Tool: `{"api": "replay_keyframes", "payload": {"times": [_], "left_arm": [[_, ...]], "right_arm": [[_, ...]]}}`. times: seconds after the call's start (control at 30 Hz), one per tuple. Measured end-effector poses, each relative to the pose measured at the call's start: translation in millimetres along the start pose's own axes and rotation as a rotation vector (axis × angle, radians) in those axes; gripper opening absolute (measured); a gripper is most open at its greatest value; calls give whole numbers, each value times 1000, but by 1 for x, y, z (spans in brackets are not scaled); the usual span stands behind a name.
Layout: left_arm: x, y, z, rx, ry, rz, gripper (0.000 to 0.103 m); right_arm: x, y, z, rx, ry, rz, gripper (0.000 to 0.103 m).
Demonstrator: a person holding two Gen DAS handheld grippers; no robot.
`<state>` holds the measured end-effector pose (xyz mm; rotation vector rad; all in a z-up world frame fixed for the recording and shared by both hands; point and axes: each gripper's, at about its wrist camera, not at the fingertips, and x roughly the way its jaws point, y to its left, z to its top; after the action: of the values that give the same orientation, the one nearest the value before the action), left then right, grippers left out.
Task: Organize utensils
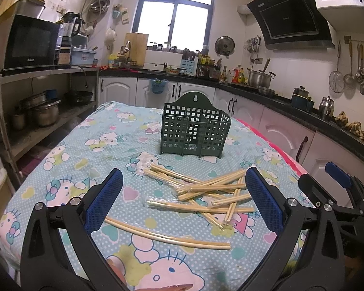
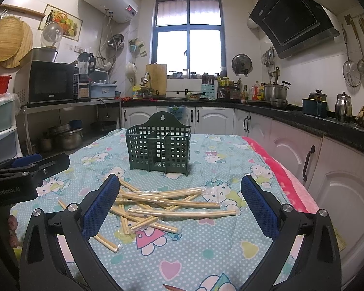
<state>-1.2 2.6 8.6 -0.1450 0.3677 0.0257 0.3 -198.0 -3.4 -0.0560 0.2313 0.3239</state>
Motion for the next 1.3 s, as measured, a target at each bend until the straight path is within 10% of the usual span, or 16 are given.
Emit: {"api": "replay_keyframes", "payload": {"times": [0.83, 1.3], "left_arm": [[-4, 11, -2, -25, 3, 35, 93], [13, 44, -10, -117, 150, 90, 93]], "right_arm": [[14, 9, -1, -15, 39, 25, 97], [33, 9, -1, -11, 120, -12, 97]]}}
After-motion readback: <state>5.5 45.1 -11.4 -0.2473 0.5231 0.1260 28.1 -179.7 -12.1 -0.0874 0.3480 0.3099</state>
